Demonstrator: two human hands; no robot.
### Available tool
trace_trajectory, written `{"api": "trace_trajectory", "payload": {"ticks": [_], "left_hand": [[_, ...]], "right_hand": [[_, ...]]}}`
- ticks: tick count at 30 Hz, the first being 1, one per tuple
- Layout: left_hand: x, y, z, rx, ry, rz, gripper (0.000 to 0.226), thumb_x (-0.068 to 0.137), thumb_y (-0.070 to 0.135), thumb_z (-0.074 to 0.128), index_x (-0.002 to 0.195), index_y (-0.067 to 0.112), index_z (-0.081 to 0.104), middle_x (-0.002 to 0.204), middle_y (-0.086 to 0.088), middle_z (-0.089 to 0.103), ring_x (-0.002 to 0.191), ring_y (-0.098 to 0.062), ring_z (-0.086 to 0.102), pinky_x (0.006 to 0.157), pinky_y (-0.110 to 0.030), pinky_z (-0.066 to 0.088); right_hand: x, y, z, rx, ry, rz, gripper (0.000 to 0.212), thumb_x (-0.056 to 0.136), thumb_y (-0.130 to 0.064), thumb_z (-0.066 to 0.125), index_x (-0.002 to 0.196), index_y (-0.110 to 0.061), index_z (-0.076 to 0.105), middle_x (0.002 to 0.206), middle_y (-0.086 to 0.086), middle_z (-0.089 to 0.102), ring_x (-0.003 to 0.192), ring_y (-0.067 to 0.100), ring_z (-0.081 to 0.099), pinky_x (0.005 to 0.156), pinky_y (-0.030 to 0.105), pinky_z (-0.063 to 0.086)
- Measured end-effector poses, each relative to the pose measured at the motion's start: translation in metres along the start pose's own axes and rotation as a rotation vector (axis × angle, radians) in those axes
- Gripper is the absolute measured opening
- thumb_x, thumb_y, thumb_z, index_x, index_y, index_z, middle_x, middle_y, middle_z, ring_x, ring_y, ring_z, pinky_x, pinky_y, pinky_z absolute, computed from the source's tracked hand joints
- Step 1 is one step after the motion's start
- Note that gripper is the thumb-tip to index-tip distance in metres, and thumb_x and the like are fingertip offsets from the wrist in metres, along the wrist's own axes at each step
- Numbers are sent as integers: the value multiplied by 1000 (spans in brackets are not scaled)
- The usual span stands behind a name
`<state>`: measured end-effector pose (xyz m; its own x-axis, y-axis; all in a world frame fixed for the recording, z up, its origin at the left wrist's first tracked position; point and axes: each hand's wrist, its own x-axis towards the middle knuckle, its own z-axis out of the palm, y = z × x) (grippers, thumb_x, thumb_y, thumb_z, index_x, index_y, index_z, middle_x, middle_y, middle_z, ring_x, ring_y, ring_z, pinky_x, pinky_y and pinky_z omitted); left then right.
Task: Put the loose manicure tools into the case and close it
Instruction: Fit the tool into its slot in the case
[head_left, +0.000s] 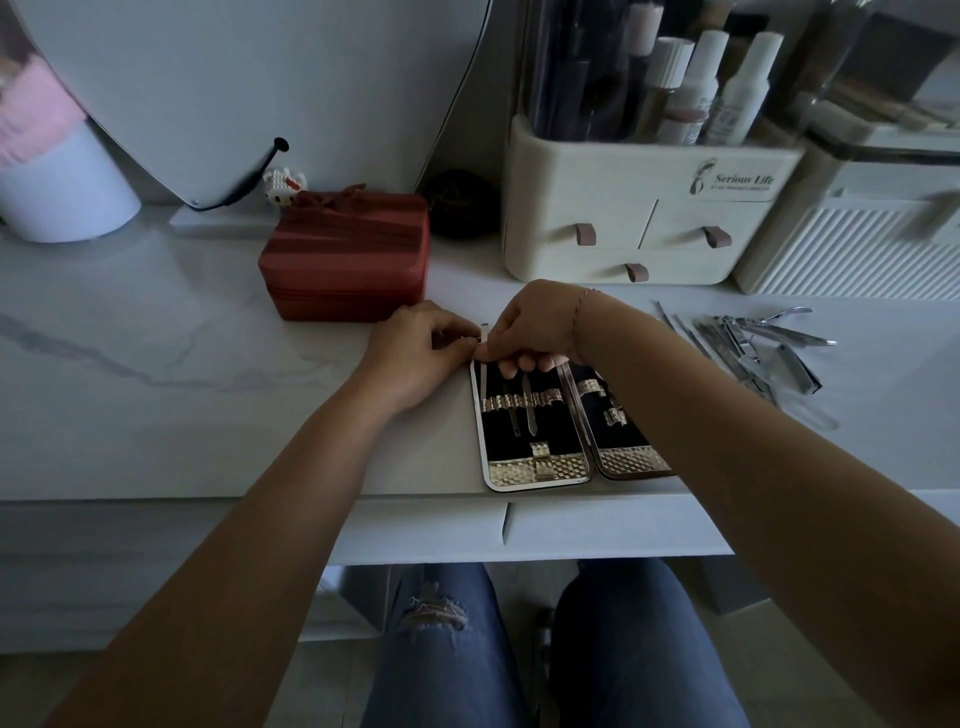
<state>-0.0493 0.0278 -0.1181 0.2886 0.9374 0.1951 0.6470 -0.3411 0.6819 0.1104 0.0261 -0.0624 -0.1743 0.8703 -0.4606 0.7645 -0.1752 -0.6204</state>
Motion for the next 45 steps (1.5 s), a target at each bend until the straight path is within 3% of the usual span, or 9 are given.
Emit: {"api": "trace_trajectory", "payload": {"ticks": [4, 9, 13, 16, 22, 28, 35, 40, 45], "left_hand": [[0, 1, 0, 1, -6, -6, 17, 86, 21, 62, 101, 22, 71, 102, 1, 64, 97, -17, 56, 90, -36, 45], [0, 1, -1, -10, -6, -9, 17, 87, 21, 61, 101, 21, 71, 105, 0, 66, 101, -19, 58, 94, -43, 44], [-1, 1, 1, -40, 5, -20, 16, 86, 19, 62, 99, 23, 71, 104, 1, 66, 98, -18, 59, 95, -41, 44], [-1, 1, 2, -62, 14, -28, 16, 86, 18, 61, 97, 24, 70, 102, 2, 66, 92, -13, 59, 91, -36, 47], [0, 0, 1, -55, 24, -23, 16, 85, 23, 65, 100, 23, 68, 96, 2, 64, 92, -16, 58, 87, -34, 47], [0, -2, 2, -52, 35, -12, 16, 85, 24, 65, 101, 25, 66, 86, 10, 59, 83, -10, 57, 80, -27, 46], [1, -2, 2, -61, 31, -9, 14, 84, 23, 66, 98, 22, 68, 87, 5, 62, 81, -11, 56, 83, -32, 47], [1, -3, 3, -66, 31, -6, 13, 84, 23, 66, 97, 23, 68, 84, 8, 59, 78, -9, 54, 81, -30, 46], [2, -3, 3, -74, 36, -6, 13, 84, 24, 66, 97, 24, 67, 79, 13, 56, 75, -6, 52, 78, -25, 43]], "right_hand": [[-3, -8, 1, -132, -9, 11, 46, 81, -32, 69, 100, 9, 66, 77, 14, 54, 66, 25, 42, 66, 33, 36], [-6, -7, 0, -144, 57, 12, 40, 79, -29, 70, 99, 6, 69, 76, 13, 57, 68, 24, 44, 63, 31, 37], [-9, 0, 1, -160, 280, -125, 19, 80, -18, 66, 89, -2, 74, 64, 4, 62, 50, 10, 52, 52, 19, 40], [-8, 4, 6, -234, 458, -276, 13, 78, -15, 66, 89, -14, 74, 71, -3, 58, 61, 7, 51, 58, 20, 36], [-4, 14, 16, -289, 463, -373, 18, 79, -20, 68, 96, -22, 73, 80, -3, 55, 74, 11, 50, 66, 21, 35], [-5, 20, 17, -346, 526, -410, 21, 83, -26, 65, 103, -22, 70, 88, -1, 50, 80, 13, 50, 79, 30, 46], [-9, 24, 25, -456, 498, -414, 27, 90, -22, 52, 113, -25, 67, 104, 6, 56, 98, 26, 57, 91, 37, 43], [-10, 29, 25, -613, 503, -432, 37, 92, -14, 45, 120, -32, 61, 107, 4, 53, 102, 25, 53, 88, 34, 31], [-18, 32, 24, -833, 464, -459, 56, 84, -6, 47, 132, -35, 48, 113, 4, 48, 106, 24, 47, 86, 34, 30]]}}
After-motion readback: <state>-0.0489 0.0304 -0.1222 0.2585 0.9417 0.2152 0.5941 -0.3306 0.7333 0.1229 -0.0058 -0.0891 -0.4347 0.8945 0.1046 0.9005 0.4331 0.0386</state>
